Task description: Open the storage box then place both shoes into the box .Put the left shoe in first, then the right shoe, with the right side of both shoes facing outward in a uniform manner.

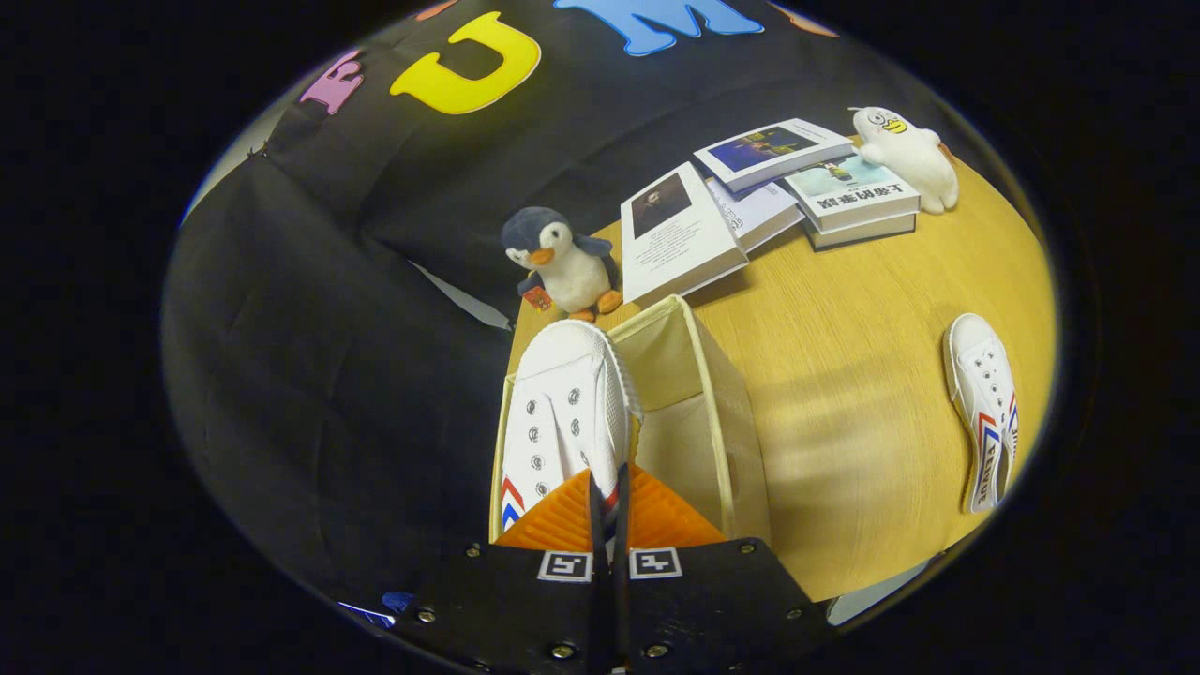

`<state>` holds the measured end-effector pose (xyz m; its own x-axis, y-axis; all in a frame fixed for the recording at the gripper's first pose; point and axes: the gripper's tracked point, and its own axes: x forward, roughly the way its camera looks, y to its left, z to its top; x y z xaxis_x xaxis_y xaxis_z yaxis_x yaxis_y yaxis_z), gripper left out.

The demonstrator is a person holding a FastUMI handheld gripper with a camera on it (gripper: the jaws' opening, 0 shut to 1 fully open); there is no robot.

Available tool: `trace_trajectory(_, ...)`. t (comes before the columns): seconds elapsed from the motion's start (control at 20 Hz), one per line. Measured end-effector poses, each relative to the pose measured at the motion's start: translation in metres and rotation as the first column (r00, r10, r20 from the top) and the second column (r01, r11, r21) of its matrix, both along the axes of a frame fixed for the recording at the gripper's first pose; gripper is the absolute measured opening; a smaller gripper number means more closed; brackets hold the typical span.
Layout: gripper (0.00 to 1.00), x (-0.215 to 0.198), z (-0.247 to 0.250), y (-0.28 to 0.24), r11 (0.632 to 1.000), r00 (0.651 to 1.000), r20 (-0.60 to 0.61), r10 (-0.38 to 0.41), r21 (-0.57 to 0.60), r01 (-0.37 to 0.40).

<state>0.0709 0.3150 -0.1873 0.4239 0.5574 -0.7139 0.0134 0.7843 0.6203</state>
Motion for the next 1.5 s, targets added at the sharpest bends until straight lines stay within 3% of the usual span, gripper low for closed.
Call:
trace_trajectory(0.4, 0.0, -0.008, -0.034, 0.036, 0.997, 0.999, -0.041, 0.03, -0.072, -0.032)
trace_trajectory(0.7, 0.0, -0.01, -0.051, 0.049, 0.994, 0.997, -0.077, 0.01, -0.104, -0.018)
trace_trajectory(0.95, 0.01, -0.021, -0.063, 0.064, 0.989, 0.993, -0.104, 0.049, -0.132, -0.063)
trace_trajectory(1.05, 0.13, -0.023, -0.058, 0.076, 0.993, 0.993, -0.091, 0.078, -0.083, -0.086)
trace_trajectory(1.15, 0.34, -0.02, -0.038, 0.08, 0.995, 0.994, -0.051, 0.094, -0.027, -0.095)
trace_trajectory(1.2, 0.59, -0.021, -0.03, 0.077, 0.994, 0.994, -0.024, 0.106, -0.035, -0.107)
trace_trajectory(1.25, 0.73, -0.017, -0.024, 0.071, 0.992, 0.993, 0.004, 0.117, -0.052, -0.117)
trace_trajectory(1.3, 1.0, -0.015, -0.017, 0.066, 0.989, 0.991, 0.031, 0.133, -0.06, -0.131)
trace_trajectory(1.5, 0.98, -0.014, 0.009, 0.038, 0.983, 0.976, 0.133, 0.173, -0.09, -0.162)
